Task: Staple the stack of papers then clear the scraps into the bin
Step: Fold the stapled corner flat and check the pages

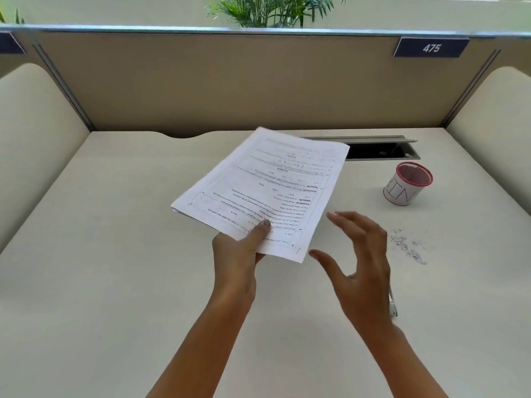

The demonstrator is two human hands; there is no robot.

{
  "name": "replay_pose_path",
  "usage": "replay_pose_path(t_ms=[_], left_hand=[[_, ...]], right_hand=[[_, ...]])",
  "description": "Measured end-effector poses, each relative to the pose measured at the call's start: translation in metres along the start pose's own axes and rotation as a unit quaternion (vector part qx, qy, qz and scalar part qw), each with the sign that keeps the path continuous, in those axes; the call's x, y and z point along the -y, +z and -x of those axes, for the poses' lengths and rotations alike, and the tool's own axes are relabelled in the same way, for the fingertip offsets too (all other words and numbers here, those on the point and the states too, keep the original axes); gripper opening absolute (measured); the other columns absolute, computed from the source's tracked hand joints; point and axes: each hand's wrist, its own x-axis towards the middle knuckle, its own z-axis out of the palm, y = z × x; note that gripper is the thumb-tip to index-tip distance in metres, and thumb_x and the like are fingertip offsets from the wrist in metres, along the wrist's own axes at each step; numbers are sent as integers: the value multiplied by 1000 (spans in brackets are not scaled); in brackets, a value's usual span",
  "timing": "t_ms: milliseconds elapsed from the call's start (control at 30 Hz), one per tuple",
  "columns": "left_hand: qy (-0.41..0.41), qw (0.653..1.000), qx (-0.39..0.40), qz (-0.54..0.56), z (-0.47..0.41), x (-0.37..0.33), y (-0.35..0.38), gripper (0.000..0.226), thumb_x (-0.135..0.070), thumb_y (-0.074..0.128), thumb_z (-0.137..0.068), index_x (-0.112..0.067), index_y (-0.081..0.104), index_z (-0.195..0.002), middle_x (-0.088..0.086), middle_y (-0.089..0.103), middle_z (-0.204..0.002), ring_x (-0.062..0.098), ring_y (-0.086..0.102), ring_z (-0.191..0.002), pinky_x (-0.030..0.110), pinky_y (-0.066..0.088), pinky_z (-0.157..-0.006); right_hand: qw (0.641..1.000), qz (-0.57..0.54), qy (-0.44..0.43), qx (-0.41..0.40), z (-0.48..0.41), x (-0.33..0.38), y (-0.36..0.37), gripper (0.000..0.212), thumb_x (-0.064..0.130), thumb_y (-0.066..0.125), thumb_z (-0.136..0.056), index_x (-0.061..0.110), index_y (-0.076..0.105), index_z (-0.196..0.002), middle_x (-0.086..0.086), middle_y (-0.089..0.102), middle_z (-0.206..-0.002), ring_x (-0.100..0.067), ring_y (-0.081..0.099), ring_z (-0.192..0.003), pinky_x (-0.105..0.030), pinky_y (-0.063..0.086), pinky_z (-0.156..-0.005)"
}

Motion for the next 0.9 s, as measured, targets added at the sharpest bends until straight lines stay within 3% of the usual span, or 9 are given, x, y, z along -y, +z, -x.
replay_pose_path(t_ms=[133, 233, 367, 467, 567, 633, 767, 833, 900], left_hand=[[-2, 1000, 4, -10, 4, -6, 0, 28, 5, 66, -82, -6, 66, -108, 1, 76, -96, 16, 73, -86, 23, 58, -64], [-4, 1000, 14, -5, 9, -14, 1, 27, -8, 64, -88, -4, 64, -115, 6, 76, -100, 20, 74, -88, 27, 59, -66], [-2, 999, 13, -32, 16, -28, 4, 48, -47, 41, -96, -9, 69, -102, 11, 76, -94, 25, 74, -84, 37, 61, -73], [111, 987, -8, -118, 23, -36, 7, 51, -48, 39, -95, -11, 72, -100, 4, 77, -88, 20, 74, -78, 32, 61, -65], [264, 930, -17, -256, 25, -41, 9, 40, -51, 50, -83, -22, 69, -103, -8, 72, -95, 15, 67, -87, 17, 56, -69], [308, 888, -6, -342, 25, -47, 12, 39, -53, 52, -78, -33, 63, -109, -15, 65, -109, 9, 59, -100, 8, 48, -78], [341, 847, 33, -406, 26, -61, 15, 25, -63, 55, -79, -50, 61, -99, -25, 63, -108, 5, 51, -114, 34, 42, -101], [324, 858, 47, -396, 26, -66, 16, 20, -65, 57, -77, -50, 63, -88, -26, 68, -95, 9, 60, -105, 44, 47, -96], [305, 875, 51, -373, 26, -69, 18, 15, -61, 63, -76, -47, 64, -80, -27, 69, -84, 5, 65, -92, 37, 51, -90]], right_hand=[[993, -48, -104, 23, -19, 14, 1, 11, 8, 72, -80, 7, 74, -91, -8, 67, -94, -26, 59, -105, -36, 45, -96], [989, -103, -103, 5, -27, 20, 7, 3, 4, 73, -79, 4, 76, -80, -8, 68, -78, -23, 65, -87, -37, 49, -92], [989, -143, -38, -26, -41, 31, 10, 5, 9, 76, -77, 7, 75, -82, -4, 69, -78, -14, 66, -79, -25, 51, -82], [985, -164, 29, -47, -52, 40, 7, 9, 17, 76, -77, 13, 74, -84, 4, 69, -78, -6, 64, -76, -18, 48, -71], [970, -214, 111, -25, -57, 48, 4, 11, 20, 76, -79, 18, 75, -89, 5, 72, -82, -13, 67, -79, -28, 53, -71], [958, -244, 154, -1, -59, 53, 1, 15, 21, 73, -81, 17, 75, -96, 5, 73, -87, -15, 69, -82, -23, 53, -71], [941, -271, 197, 36, -61, 64, -5, 20, 25, 68, -85, 19, 74, -103, 6, 76, -92, -12, 70, -85, -22, 54, -75], [938, -275, 204, 47, -64, 68, -9, 19, 26, 67, -86, 21, 74, -103, 6, 76, -93, -13, 70, -85, -26, 55, -76], [937, -277, 203, 56, -66, 71, -12, 18, 24, 64, -88, 22, 73, -104, 6, 75, -95, -14, 70, -87, -28, 56, -76]])
